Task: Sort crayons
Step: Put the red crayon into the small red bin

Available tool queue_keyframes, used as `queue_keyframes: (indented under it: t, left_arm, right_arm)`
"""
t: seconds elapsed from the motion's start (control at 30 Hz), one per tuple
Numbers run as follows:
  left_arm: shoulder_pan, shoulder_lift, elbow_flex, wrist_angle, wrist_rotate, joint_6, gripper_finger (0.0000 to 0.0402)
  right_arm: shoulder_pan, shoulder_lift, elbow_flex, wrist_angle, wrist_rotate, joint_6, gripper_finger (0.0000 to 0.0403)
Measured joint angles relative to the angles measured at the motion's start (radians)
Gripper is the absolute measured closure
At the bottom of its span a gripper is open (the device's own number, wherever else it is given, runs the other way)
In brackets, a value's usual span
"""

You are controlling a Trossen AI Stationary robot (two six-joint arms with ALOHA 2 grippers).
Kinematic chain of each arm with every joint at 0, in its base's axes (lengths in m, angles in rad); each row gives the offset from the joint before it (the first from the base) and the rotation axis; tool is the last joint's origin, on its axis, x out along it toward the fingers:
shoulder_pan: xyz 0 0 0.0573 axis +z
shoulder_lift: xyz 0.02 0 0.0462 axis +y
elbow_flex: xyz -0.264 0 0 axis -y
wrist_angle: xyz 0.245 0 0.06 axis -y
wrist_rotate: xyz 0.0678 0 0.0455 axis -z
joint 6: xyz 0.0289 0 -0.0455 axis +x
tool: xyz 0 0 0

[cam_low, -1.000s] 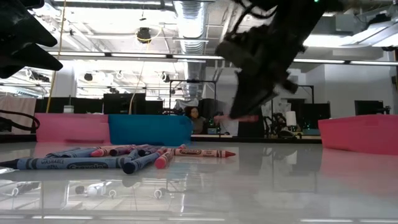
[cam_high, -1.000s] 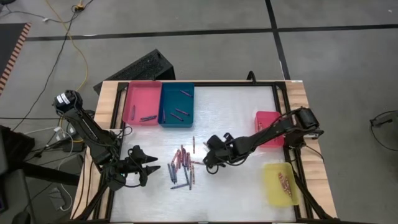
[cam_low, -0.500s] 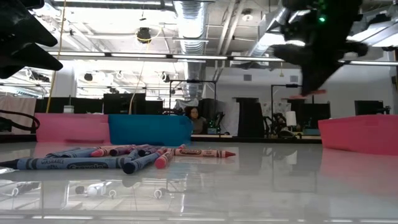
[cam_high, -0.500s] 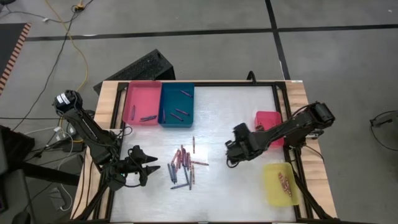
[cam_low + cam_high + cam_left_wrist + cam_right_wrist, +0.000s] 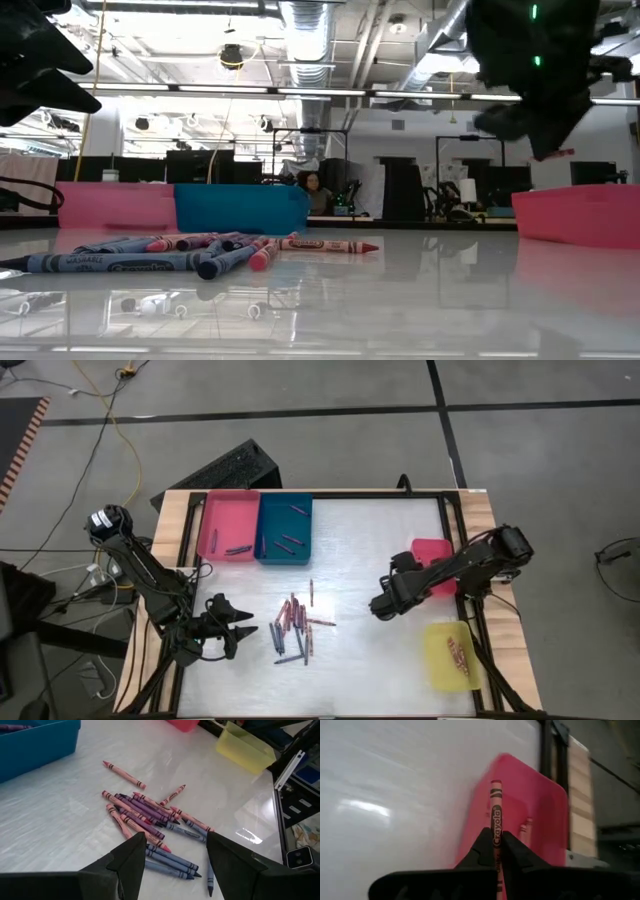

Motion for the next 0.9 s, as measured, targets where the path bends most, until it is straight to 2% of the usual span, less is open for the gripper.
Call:
queue_keyframes:
  t: [0.5,0.9]
  left_arm:
    - [0.0,0.0,0.0,-0.001,0.002,-0.002,0.0203]
    - [0.0,0.0,0.0,-0.001,0.002,-0.003,0.0203]
  right_arm:
    - [-0.091,0.002,-0.196,0.027,-0.098,-0.004,0.0387]
    - [-0.21,0.002,-0.256,0.197,-0.113,-0.233,0.0386]
